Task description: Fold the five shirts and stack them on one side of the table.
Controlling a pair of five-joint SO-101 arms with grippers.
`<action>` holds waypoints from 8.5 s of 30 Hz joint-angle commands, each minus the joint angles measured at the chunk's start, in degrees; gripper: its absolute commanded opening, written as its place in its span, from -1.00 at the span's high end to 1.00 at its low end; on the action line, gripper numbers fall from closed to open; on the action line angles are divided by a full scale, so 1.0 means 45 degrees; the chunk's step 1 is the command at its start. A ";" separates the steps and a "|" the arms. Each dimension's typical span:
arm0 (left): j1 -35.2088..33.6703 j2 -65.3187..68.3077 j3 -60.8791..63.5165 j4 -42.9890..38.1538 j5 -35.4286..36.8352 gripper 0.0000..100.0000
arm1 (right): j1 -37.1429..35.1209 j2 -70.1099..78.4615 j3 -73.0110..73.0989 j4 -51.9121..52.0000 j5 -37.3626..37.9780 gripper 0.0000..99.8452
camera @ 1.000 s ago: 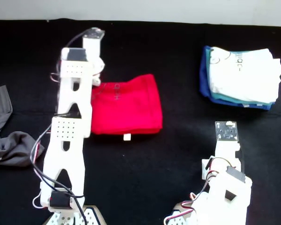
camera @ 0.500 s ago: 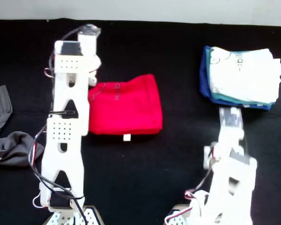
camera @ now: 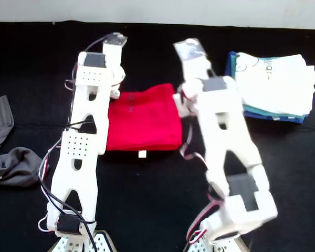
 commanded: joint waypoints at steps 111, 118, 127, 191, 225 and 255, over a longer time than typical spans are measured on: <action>-0.6222 -0.1319 -0.2452 0.2090 -0.0059 0.98 | 0.5753 0.5656 -1.2220 0.6613 0.2442 0.99; -0.6222 -0.1338 -0.2471 0.2090 -0.0059 0.98 | 0.6574 0.8840 -1.1888 0.4718 0.2813 0.99; -0.6164 -0.1338 -0.2471 0.2090 -0.0078 0.98 | 0.5890 0.9368 -1.7475 0.7531 0.2813 0.99; -0.6300 -0.1338 -0.2413 0.2110 -0.0137 0.98 | 0.9817 0.9328 -1.3919 -0.0615 0.4689 0.98; -1.1458 -0.4327 -0.2374 0.2110 -0.0137 0.98 | 0.9739 1.2767 -1.6088 -0.4816 0.2266 0.90; -1.5131 -0.4347 0.2842 0.2090 -0.3614 0.60 | 0.7297 0.7043 -1.8823 0.5421 0.1719 0.78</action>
